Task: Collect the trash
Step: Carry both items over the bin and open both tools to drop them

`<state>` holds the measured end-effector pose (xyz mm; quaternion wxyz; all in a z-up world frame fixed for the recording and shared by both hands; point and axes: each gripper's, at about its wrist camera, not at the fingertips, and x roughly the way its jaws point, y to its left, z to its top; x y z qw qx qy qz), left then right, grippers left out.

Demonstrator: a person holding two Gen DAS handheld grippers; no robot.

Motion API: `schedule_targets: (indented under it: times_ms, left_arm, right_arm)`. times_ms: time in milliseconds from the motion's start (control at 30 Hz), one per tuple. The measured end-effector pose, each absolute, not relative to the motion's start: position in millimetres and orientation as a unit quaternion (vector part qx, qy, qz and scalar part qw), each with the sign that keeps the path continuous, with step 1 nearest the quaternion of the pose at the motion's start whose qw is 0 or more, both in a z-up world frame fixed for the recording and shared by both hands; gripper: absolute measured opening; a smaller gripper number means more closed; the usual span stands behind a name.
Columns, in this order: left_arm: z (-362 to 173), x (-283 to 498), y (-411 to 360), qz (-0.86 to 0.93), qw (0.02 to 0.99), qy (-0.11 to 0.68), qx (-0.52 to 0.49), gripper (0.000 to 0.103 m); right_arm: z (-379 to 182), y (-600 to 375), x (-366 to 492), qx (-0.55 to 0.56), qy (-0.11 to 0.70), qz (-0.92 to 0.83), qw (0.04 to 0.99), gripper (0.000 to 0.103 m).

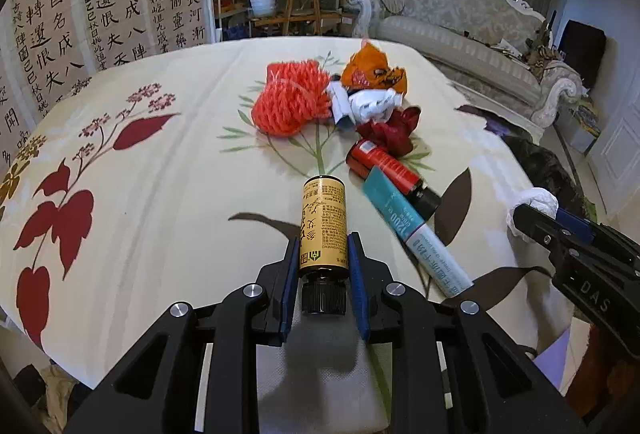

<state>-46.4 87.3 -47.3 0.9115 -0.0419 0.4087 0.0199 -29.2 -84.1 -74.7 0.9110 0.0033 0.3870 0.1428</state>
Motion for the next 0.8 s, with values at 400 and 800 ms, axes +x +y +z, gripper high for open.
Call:
schedule_targets:
  times_ms: [400, 800]
  left_arm:
    - [-13.9, -32.5, 53.7, -0.035, 0.927, 0.371, -0.038, 0.025]
    - [-3.4, 12.0, -24.8, -0.099, 0.931, 0.352, -0.005, 0.025]
  right_arm:
    - [-45.0, -135.2, -21.4, 0.017, 0.346, 0.074, 0.935, 0.035]
    - [-42.2, -201.6, -2.1, 0.031, 0.327, 0.003, 0.945, 0.035]
